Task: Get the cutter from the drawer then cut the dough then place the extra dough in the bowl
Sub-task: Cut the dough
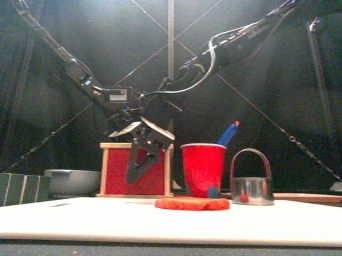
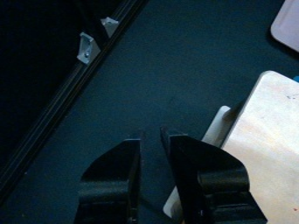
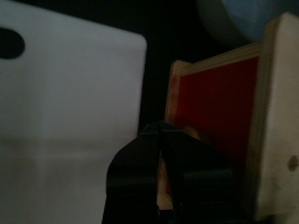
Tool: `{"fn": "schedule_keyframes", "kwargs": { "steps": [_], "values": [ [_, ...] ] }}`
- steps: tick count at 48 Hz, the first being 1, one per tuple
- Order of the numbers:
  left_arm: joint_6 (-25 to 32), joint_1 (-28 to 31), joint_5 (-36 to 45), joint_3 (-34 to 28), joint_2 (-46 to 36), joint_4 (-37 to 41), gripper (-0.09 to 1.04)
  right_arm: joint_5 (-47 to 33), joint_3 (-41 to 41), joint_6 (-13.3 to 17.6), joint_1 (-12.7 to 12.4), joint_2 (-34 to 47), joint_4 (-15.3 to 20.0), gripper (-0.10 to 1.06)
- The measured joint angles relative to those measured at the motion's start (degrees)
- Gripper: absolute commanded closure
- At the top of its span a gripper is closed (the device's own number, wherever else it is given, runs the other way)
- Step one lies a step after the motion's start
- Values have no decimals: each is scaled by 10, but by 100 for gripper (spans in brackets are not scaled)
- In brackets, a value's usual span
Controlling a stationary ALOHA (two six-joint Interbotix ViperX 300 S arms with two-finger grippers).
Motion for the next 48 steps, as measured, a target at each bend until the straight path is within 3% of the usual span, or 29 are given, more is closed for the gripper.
{"fn": "schedule_keyframes", "kwargs": {
  "steps": [7, 15, 27, 34, 48],
  "values": [
    [2, 2, -5, -1, -4, 1, 29, 2, -6, 4, 28, -37, 18, 77],
    [1, 4, -18, -3, -24, 0, 29, 25, 25, 4, 59, -94, 81, 77],
    [1, 8, -42, -2, -77, -5, 29, 67, 124, -3, 54, -192, 177, 73],
    [1, 6, -72, 18, -102, -11, 29, 126, 178, -6, 55, -257, 210, 58],
    [2, -57, -187, 79, -134, -40, 29, 166, 246, 1, 59, -327, 256, 15]
  ]
}}
